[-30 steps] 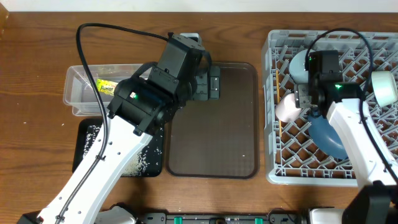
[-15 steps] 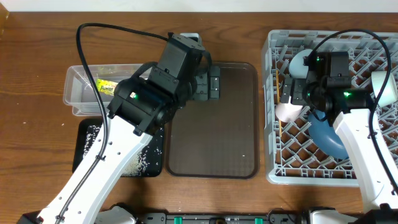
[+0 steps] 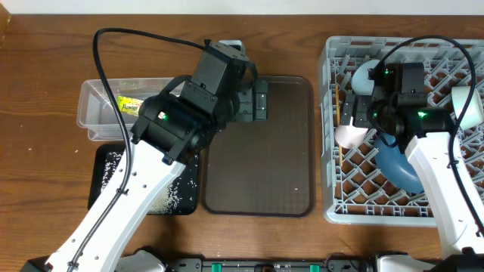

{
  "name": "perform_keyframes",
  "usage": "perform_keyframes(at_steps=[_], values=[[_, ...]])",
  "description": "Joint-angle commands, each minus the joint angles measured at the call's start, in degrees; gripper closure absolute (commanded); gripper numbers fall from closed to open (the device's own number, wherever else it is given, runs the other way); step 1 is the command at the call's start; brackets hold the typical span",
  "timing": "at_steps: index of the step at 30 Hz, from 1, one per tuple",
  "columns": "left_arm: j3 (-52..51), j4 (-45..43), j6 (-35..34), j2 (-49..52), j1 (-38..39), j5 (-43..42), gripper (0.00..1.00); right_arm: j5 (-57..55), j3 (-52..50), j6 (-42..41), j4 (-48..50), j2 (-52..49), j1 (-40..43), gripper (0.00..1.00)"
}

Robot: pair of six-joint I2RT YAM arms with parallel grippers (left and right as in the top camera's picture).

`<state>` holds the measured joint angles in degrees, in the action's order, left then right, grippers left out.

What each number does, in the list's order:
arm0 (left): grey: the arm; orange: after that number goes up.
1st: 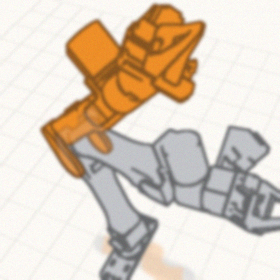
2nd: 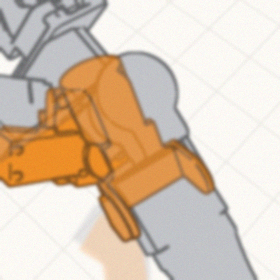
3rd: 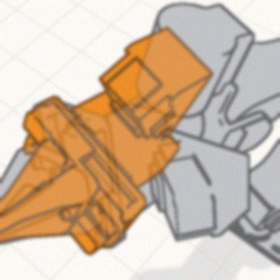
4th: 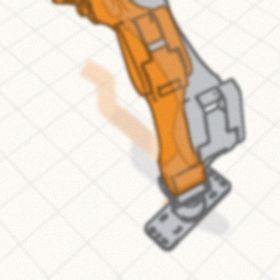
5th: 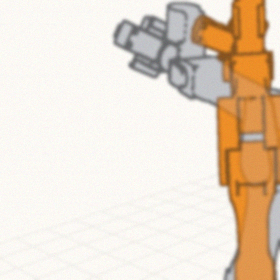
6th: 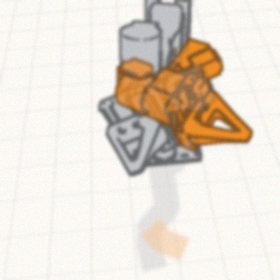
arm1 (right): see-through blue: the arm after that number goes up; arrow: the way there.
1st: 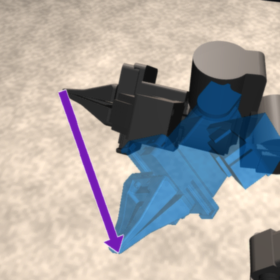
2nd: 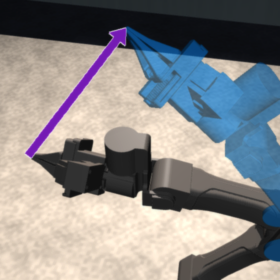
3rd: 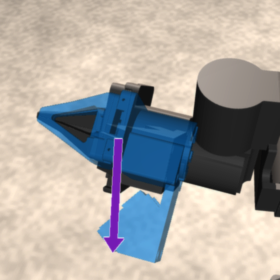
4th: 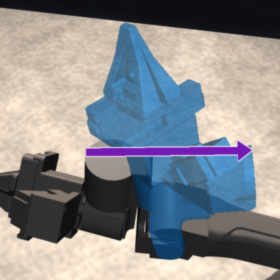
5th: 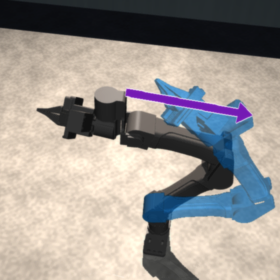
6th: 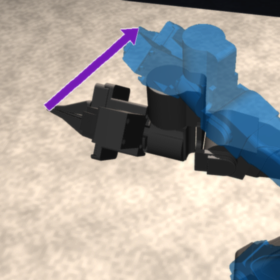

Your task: Sort waste into correct bins and load items into the dishwasher rack

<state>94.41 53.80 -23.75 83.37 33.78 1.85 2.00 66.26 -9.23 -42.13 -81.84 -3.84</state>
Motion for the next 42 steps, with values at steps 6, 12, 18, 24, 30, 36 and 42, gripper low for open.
perform_keyframes(at_steps=[6, 12, 18, 24, 30, 36, 42], values=[[0.2, 0.2, 0.6, 0.1, -0.1, 0.3, 0.04, 0.6, 0.4, -1.0, 0.1, 0.2, -0.5, 0.01], [0.2, 0.2, 0.6, 0.1, -0.1, 0.3, 0.04, 0.6, 0.4, -1.0, -0.1, 1.5, -0.5, 0.01], [0.2, 0.2, 0.6, 0.1, -0.1, 0.3, 0.04, 0.6, 0.4, -1.0, -0.1, 6.5, -0.5, 0.01], [0.2, 0.2, 0.6, 0.1, -0.1, 0.3, 0.04, 0.6, 0.4, -1.0, -0.1, 15.4, -0.5, 0.01], [0.2, 0.2, 0.6, 0.1, -0.1, 0.3, 0.04, 0.6, 0.4, -1.0, -0.1, 26.6, -0.5, 0.01], [0.2, 0.2, 0.6, 0.1, -0.1, 0.3, 0.04, 0.3, 0.4, -1.0, -1.9, 38.4, -0.5, 0.01], [0.2, 0.2, 0.6, 0.1, -0.1, 0.3, 0.04, -1.1, 0.4, -1.0, -5.2, 49.2, -0.5, 0.01]])
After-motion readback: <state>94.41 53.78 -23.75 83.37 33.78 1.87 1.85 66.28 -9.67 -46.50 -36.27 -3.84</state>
